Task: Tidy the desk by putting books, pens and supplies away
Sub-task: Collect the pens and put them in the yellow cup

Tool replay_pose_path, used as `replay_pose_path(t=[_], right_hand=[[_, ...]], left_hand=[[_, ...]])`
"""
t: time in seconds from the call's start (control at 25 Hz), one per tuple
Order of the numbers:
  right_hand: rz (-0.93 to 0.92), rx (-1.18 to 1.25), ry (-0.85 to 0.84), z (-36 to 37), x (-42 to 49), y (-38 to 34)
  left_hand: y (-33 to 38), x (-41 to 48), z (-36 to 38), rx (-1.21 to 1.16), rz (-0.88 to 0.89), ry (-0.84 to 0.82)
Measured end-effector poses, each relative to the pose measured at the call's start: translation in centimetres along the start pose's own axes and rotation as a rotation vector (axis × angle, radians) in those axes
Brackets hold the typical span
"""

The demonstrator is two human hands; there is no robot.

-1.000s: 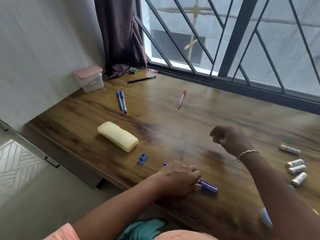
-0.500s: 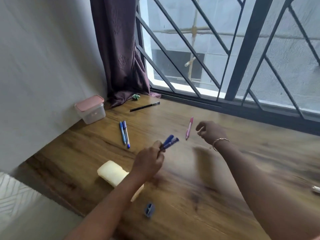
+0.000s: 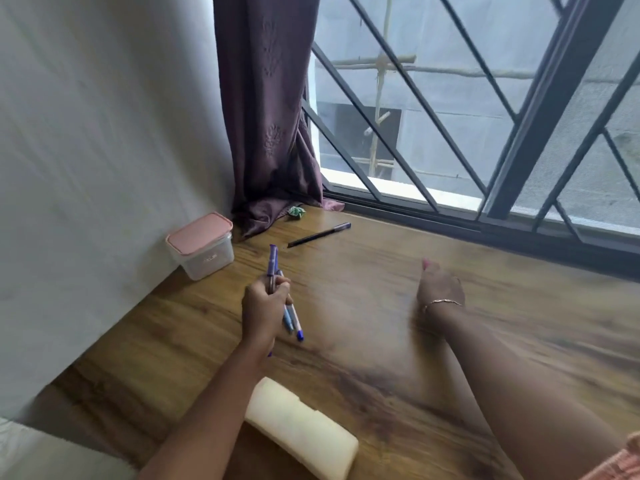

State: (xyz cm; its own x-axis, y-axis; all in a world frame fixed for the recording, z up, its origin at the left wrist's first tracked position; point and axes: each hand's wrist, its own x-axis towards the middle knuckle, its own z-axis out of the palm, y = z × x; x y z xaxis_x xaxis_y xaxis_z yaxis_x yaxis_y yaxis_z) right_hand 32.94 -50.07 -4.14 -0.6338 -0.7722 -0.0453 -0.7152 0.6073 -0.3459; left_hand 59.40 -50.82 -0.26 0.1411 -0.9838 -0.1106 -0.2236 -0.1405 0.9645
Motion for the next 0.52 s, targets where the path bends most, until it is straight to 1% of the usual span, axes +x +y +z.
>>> replay_pose_path(t=[0.08,0.16,0.24,0.28,0.32,0.4,0.48,0.52], right_hand=[[0.037,-0.010,0.025,0.1,0.4,-0.3],[0.081,0.025,0.007,-0.4,0.7,-0.9],[0.077,0.108,-0.025,-0.9,0.5,-2.7],[0.044,0.170,-0.042,-0.9,0.1,-4.2],[-0.002,0.222,-0.081,-0.8,-0.7,-5.9],[-0.093,0.349,-0.210,0.0,-2.8,-9.5],[-0.107,0.462,-0.343,1.5,-4.5,-12.3],[-0.112,0.479,-0.380,2.2,-5.0,-13.4]], left_hand=[[-0.5,2.2,-1.4,0.010,-0.059,0.023],[-1.0,3.9,-2.3,0.027,-0.119,0.000],[-1.6,5.3,-2.8,0.059,-0.172,-0.018],[-1.9,6.1,-2.7,0.098,-0.188,-0.025],[-2.0,6.7,-2.5,0.150,-0.201,-0.037],[-2.1,7.7,-1.9,0.270,-0.202,-0.068],[-1.9,8.4,-1.1,0.406,-0.180,-0.099],[-1.9,8.7,-0.8,0.489,-0.169,-0.120]])
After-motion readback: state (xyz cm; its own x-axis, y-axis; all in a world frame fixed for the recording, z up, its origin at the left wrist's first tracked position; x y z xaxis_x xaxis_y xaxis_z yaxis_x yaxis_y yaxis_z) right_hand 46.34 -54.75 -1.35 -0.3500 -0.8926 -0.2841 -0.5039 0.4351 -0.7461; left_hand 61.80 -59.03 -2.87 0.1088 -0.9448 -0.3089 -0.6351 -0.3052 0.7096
